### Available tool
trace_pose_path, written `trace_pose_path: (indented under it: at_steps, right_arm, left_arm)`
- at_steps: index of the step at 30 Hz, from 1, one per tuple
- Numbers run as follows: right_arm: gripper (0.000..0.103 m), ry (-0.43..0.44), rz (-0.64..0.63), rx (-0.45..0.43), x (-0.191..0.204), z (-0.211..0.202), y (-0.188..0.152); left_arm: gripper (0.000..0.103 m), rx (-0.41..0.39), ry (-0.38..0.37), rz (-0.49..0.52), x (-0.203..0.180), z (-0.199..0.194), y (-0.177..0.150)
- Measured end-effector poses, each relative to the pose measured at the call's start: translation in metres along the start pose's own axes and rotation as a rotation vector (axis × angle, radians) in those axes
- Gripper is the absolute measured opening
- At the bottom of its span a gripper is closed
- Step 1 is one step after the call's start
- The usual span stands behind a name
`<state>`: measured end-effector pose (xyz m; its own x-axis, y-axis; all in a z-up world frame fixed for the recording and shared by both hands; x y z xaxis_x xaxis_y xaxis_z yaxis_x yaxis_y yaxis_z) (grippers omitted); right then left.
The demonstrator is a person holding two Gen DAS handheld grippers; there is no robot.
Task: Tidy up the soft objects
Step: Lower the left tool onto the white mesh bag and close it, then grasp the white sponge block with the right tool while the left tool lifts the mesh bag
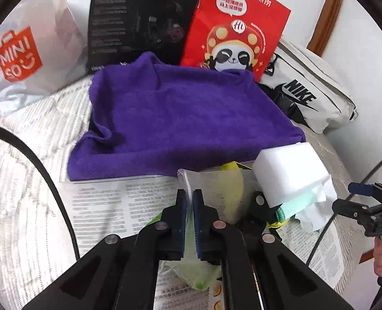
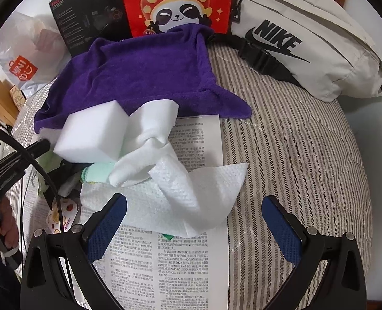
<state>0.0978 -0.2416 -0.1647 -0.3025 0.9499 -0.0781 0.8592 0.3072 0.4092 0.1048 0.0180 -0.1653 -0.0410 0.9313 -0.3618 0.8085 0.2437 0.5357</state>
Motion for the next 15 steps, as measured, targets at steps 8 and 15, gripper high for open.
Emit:
trace_pose_path:
  at_steps: [8,15]
  right_arm:
    - [0.103,-0.005,-0.015,-0.001,0.007,-0.004,-0.001]
    - [0.103,0.016,-0.029,-0.046,0.017,-0.012,0.007]
  left_arm:
    - [0.005,0.021,-0.044,-0.035,0.005,0.012,0.007]
    - [0.005,-0.027,-0.055,-0.078,0.02,-0.019,0.011]
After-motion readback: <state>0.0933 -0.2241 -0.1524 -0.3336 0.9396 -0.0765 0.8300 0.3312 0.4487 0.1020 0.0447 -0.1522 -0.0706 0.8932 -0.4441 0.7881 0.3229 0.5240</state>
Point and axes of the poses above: each gripper's, at about its wrist camera, not at the fingertips, and z roughly the way its jaws point, x to its left, y to its top, the point moved 1 cm from there along z, roughly the way its jaws point, and after that the axes turned 14 degrees about -z, right-handed, at the moved point
